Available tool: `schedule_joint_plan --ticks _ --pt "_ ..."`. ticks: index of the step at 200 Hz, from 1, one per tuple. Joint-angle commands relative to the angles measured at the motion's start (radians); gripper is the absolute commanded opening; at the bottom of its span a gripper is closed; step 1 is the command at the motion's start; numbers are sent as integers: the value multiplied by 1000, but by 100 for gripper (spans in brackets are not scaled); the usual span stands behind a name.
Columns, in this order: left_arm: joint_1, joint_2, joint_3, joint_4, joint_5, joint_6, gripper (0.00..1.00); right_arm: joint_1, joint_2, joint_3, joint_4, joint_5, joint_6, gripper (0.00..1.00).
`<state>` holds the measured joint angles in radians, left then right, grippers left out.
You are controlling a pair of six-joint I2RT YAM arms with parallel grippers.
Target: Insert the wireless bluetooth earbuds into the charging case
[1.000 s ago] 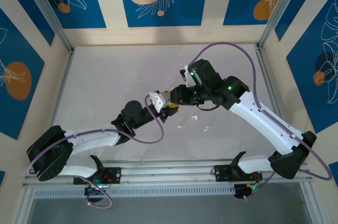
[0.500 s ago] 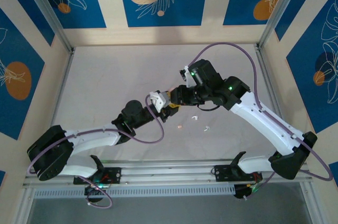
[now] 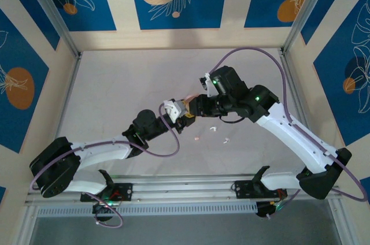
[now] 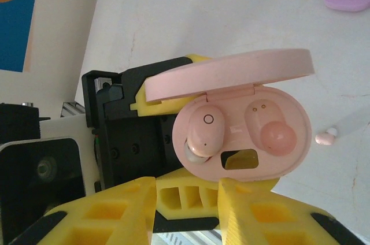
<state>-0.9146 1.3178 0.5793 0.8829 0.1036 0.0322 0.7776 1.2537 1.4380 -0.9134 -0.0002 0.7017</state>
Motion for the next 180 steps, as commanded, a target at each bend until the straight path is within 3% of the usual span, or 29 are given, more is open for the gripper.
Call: schedule_joint_plan --ticks 1,70,180 --pt "-7 -11 21 54 16 -3 30 -7 -21 4 -3 1 -19 35" --pt "-7 -11 19 54 39 -8 30 -62 13 24 21 -8 -31 31" --pt "-7 -10 27 48 41 -11 30 -69 52 13 62 -74 -30 25"
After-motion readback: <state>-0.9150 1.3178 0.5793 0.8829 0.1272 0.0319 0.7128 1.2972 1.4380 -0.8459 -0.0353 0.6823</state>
